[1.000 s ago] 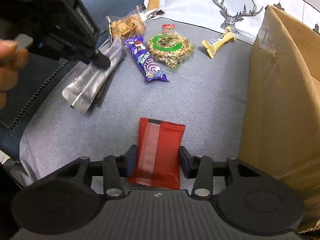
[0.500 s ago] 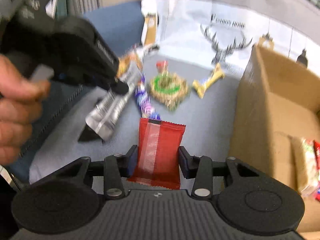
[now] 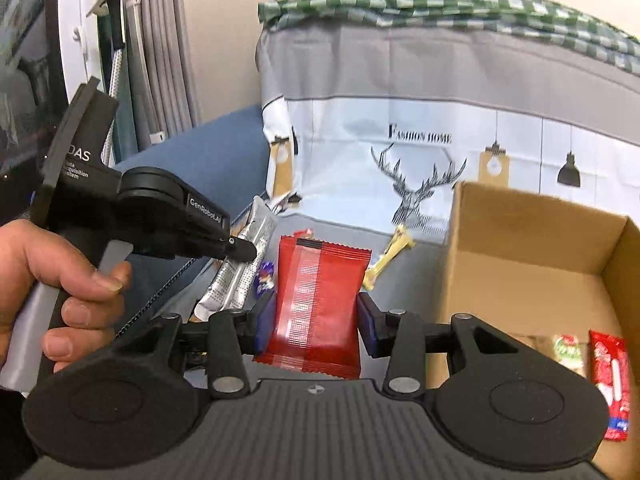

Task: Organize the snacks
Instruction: 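Carry both held snacks over the cardboard box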

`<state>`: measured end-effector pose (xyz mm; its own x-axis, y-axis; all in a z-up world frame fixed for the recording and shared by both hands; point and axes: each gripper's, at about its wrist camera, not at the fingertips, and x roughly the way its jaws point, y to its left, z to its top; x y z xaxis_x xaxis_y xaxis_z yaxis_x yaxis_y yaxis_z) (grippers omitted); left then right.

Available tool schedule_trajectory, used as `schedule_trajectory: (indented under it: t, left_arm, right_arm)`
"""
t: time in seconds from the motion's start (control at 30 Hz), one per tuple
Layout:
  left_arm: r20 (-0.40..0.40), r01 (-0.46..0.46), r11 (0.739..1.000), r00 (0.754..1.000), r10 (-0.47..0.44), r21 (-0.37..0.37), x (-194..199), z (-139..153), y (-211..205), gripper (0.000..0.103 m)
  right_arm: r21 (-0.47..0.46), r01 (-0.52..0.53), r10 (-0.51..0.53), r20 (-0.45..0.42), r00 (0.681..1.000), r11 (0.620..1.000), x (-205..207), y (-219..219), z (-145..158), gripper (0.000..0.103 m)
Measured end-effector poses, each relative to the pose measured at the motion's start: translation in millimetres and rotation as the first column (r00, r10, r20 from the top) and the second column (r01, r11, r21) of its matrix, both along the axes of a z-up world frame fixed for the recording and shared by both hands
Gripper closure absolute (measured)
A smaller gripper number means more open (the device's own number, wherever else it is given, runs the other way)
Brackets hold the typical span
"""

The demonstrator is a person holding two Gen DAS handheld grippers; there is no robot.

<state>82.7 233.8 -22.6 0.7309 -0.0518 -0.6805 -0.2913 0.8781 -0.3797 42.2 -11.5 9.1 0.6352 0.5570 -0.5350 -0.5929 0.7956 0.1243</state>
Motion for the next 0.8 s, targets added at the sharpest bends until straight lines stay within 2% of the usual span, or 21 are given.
schedule_trajectory:
  t: [0.2,0.3,0.5,0.8]
  left_arm:
    - [0.058,0.001,1.0,0.998,-0.001,0.0,3,7,-10,0.097]
    - [0.1,0.023,0.999,0.995,-0.026,0.025,6,13,-23,0.097]
    - [0.182,0.092,0.992,0.978,-0.105,0.081,10,26,-57,0.097]
    - [0.248,0.166,0.983,0.952,-0.179,0.074,18,37,-105,0.097]
  right_arm:
    - [0.034,0.025,-0.026,0.034,0.999,0.999,6,-20,4,0.059]
    - [0.057,0.045,-0.048,0.052,0.997,0.997,9,-31,7,0.059]
    - [0.097,0.092,-0.1,0.072,0.992,0.991,16,-53,14,0.059]
    - [0.127,0.2,-0.208,0.057,0.976,0.972,31,-88,13,0.059]
